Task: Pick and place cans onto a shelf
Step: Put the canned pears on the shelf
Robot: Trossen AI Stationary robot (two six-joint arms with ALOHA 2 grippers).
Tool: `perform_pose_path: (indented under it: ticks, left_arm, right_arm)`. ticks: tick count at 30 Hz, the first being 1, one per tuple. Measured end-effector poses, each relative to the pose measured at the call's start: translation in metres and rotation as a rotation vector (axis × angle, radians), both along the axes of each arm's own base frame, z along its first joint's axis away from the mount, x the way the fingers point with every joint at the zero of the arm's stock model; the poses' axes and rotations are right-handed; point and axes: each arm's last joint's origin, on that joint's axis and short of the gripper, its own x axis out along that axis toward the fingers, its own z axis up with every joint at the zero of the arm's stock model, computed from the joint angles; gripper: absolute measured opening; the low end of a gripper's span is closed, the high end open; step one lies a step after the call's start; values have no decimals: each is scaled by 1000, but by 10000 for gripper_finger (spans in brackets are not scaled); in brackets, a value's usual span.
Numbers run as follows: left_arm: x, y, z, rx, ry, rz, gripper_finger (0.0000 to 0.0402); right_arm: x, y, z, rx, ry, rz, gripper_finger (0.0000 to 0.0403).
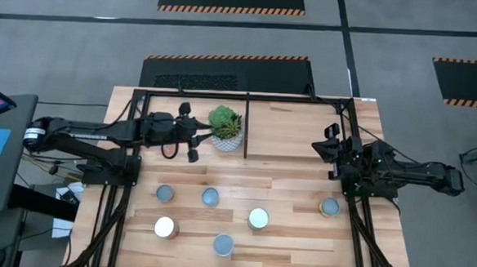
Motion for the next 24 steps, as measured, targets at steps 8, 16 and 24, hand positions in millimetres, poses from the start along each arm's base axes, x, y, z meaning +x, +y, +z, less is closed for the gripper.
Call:
perform_pose_path:
  ticks: [8,16,24]
  left_arm:
    - [-31,-18,-2,-114,126,-29,91]
    - [-51,-8,-31,-98,363,492,91]
    - [-64,1,-47,-135,458,754,91]
  right_arm:
    - [3,8,35,-79,-47,78,44]
    - [29,16,63,-121,112,125,44]
    - [75,22,92,-84,373,113,44]
